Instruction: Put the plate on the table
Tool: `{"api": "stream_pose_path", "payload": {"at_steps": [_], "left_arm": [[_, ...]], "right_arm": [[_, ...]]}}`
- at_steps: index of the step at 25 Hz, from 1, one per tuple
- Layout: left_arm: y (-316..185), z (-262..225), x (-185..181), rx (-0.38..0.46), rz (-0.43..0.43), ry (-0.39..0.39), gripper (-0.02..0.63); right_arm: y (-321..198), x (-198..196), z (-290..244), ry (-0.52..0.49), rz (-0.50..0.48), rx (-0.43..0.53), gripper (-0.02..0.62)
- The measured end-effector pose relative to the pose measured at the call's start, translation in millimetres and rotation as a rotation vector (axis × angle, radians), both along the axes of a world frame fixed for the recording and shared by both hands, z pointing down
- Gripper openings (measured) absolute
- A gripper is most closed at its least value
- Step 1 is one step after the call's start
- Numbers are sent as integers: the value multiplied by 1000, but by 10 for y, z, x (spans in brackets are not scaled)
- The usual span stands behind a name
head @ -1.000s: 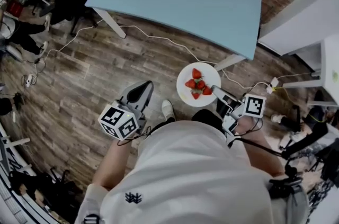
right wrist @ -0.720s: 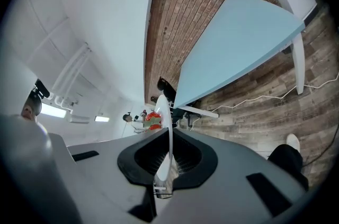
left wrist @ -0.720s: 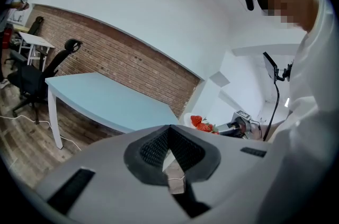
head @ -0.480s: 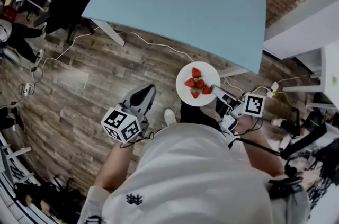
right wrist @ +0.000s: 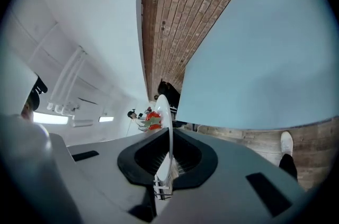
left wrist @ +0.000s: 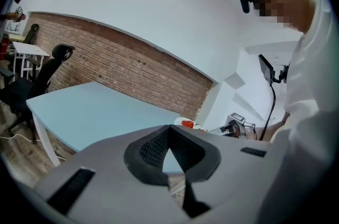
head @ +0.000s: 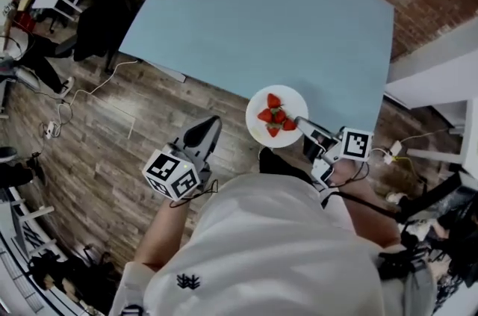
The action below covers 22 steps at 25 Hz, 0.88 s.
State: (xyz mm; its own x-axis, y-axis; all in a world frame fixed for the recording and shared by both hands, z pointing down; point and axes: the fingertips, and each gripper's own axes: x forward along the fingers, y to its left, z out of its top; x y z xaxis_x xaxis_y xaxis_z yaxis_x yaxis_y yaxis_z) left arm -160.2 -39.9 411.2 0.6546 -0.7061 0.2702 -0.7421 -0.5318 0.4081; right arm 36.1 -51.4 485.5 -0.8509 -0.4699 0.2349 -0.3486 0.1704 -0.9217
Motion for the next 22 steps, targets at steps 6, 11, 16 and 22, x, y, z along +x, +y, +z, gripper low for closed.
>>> {"api": "stream_pose_path", "payload": {"at_steps": [6,11,16,22], "left_arm": [[-703,-82,323,-2,5,8,2],[-1042,-92,459,-2,4,13,2],[-1140,-133,439,6,5,-4,2],[-1433,-184,363,8,-7,-14,2]], "right_arm": [[-819,313,63,22,-4,23,18],[-1324,532,175,22,26,16,18],[-1680,713,365,75,90,-30,18],[-2309,785,633,61,173,-104,18]]}}
